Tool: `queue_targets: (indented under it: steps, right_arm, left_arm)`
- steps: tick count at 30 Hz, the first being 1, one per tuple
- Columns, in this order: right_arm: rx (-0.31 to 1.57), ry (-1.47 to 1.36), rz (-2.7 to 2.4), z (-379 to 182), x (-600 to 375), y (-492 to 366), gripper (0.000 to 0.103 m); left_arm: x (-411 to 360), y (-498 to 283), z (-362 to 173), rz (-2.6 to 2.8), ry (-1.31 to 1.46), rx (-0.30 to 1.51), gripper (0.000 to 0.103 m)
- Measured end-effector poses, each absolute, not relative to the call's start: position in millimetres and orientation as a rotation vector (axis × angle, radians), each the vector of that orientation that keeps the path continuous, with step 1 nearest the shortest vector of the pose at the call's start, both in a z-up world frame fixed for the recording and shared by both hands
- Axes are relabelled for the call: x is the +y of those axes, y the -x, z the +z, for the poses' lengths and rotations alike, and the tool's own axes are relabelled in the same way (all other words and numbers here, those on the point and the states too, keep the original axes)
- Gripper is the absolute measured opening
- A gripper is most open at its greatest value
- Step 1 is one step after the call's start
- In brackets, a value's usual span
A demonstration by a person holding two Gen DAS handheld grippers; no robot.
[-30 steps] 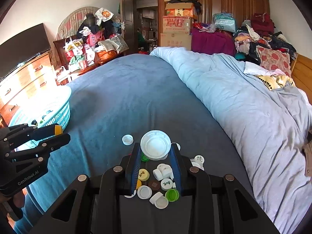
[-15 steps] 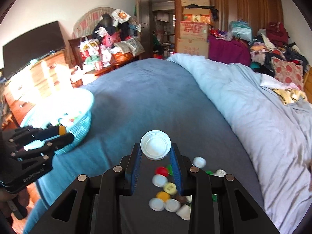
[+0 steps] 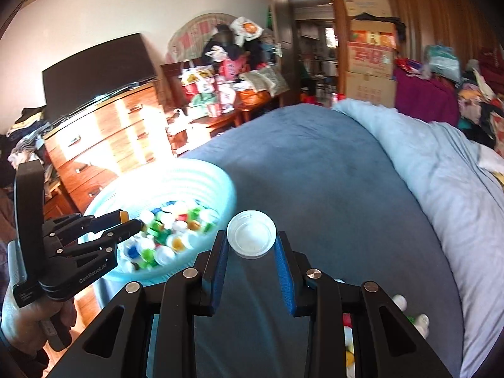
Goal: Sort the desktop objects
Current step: 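Carry the yellow and white caps over to the light-blue basket, then open both tools above the basket to drop the caps in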
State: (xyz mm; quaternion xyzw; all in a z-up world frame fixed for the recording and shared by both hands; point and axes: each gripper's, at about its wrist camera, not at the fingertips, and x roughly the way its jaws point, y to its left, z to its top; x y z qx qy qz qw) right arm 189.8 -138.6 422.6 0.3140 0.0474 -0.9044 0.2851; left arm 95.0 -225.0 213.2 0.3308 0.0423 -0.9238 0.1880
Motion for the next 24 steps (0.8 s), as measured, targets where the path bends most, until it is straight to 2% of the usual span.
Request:
queue_targets:
  steps: [12,19,24]
  right_arm:
    - [0.217,-0.789,-2.265,454.6,-251.1,-171.8,0.033]
    - [0.242,-0.817,-2.190,456.1,-288.6,-168.1,0.033]
    - [0.253,-0.825,-2.177,455.0,-299.2,-167.1,0.033]
  left_arm:
    - [-316.0,-94.2,216.6,-2.507,-1.009,0.203,0.030]
    - [-338.9,-87.9,197.1,-2.513,-1.106,0.324,0.030]
    - [-341.6,-90.9,193.5,-2.508,-1.113,0.334,0.030]
